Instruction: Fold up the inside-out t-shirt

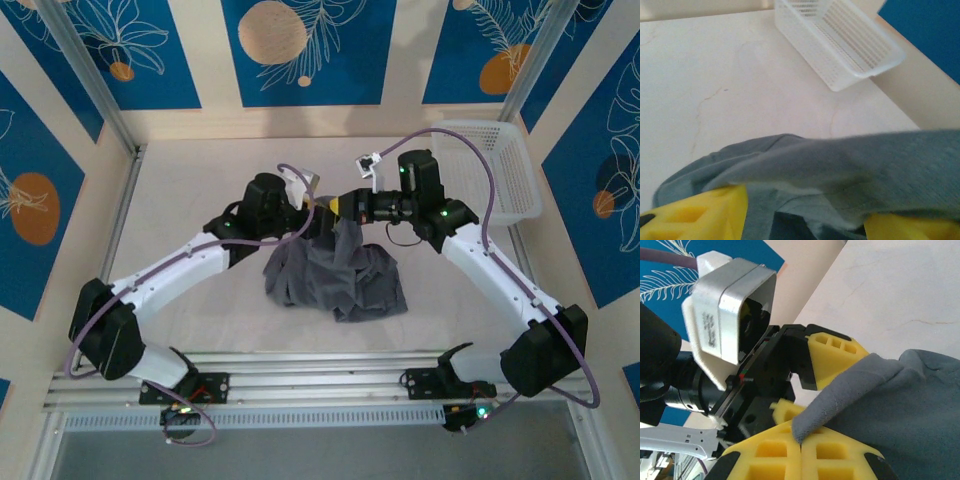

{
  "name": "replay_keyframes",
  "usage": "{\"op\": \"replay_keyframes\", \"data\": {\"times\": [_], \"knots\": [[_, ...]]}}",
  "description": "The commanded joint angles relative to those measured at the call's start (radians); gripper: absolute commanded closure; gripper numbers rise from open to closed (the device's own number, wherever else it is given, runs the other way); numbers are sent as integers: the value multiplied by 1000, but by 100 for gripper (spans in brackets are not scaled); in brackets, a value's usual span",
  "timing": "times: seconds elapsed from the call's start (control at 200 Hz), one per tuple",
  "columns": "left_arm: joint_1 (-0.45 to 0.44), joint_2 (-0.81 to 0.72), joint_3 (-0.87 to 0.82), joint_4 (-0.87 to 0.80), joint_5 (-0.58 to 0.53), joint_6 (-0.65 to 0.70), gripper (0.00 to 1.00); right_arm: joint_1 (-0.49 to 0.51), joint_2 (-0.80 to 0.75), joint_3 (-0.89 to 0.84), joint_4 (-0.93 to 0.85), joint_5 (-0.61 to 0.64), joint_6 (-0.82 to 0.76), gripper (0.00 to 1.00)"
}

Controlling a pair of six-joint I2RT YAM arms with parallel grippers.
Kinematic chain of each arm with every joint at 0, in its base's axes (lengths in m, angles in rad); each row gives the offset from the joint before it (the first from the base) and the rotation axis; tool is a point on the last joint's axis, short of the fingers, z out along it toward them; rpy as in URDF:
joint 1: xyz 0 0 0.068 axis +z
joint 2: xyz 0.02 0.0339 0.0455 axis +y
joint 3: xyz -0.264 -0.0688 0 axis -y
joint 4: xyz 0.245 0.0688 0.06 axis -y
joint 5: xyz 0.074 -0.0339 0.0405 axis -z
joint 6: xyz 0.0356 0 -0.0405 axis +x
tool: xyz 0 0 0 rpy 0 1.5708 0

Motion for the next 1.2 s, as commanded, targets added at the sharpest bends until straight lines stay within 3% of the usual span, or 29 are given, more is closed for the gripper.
{"op": "replay_keyframes", "data": {"times": [0.0, 0.045, 0.105, 0.24, 0.375, 0.475, 0.61, 0.66, 0.82, 1.005, 1.195], "knots": [[-4, -21, 64, -73, -118, 9, 64, 6, -24, 33, -49, 18, -12, 100], [-2, -30, 92, -122, -101, 9, 84, 7, -21, 39, -83, 62, -34, 100], [1, -43, 142, -209, -59, 12, 100, 7, -13, 55, -145, 144, -69, 100], [17, -67, 238, -407, 28, 27, 100, 5, -10, 65, -240, 355, -177, 100], [56, -80, 280, -504, 156, 26, 100, 31, 4, 49, -271, 694, -317, 97], [58, -69, 301, -539, 191, 30, 100, 41, -10, 66, -282, 614, -358, 85], [58, -54, 308, -534, 201, 21, 100, 82, -54, 35, -204, 338, -348, 55], [58, -46, 315, -535, 200, 20, 100, 106, -58, 13, -165, 290, -347, 47], [59, -48, 335, -541, 145, 7, 100, 144, -24, -34, -92, 375, -287, 42], [101, -90, 351, -533, 81, -10, 100, 166, 55, -58, -183, 731, -278, 41], [195, -125, 360, -527, 75, -22, 100, 139, 59, -112, -275, 812, -219, 41]]}}
